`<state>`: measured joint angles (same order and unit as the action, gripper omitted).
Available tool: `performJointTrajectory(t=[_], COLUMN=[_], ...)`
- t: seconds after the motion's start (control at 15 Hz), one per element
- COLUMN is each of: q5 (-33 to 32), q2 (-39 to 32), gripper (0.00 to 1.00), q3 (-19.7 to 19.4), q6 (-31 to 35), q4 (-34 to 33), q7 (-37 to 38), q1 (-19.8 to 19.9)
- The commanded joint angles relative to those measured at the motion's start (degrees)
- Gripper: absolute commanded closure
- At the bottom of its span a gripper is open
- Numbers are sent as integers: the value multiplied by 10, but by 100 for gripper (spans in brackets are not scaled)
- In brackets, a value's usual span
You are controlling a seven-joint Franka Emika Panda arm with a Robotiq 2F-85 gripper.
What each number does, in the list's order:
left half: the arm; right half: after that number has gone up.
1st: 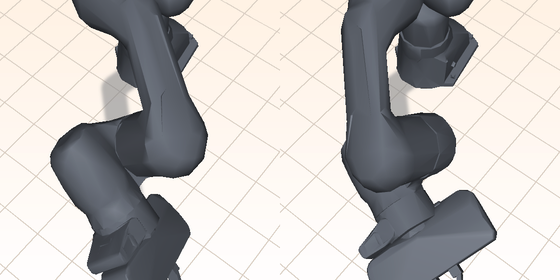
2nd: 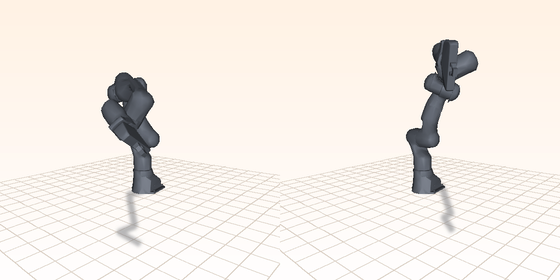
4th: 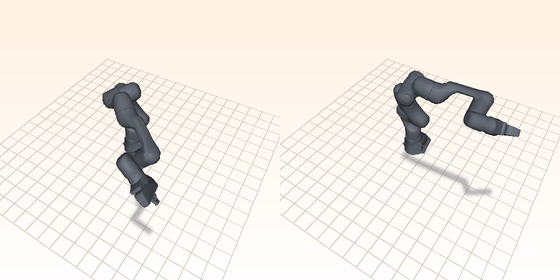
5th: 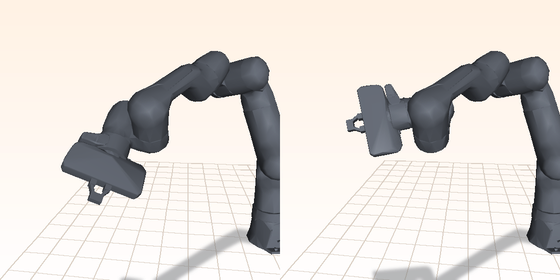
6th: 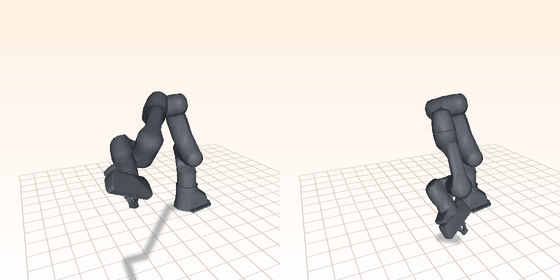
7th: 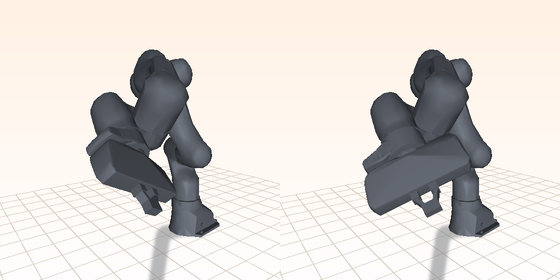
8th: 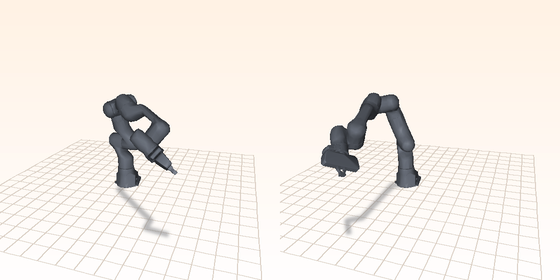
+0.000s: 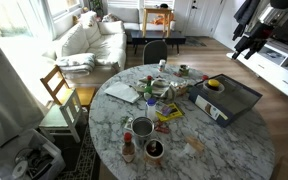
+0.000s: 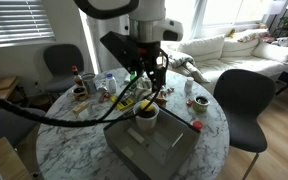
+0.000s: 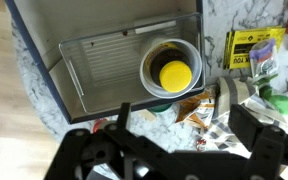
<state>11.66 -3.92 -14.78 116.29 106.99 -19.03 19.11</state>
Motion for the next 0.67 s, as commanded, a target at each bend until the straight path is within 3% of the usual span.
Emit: performJointTrajectory(t=[0.0, 0.2, 0.27, 0.33, 0.6], q5=[-71, -118, -87, -92, -91], q2=[65, 91, 93, 72, 81], gripper=[0, 0, 0, 0, 0], q3=[6, 10, 8, 5, 5], q6=[-32, -36, -36, -36, -36], q4=[35, 45, 49, 20, 30], q7=[-46, -84, -116, -76, -103], q1=[-22, -37, -41, -41, -46])
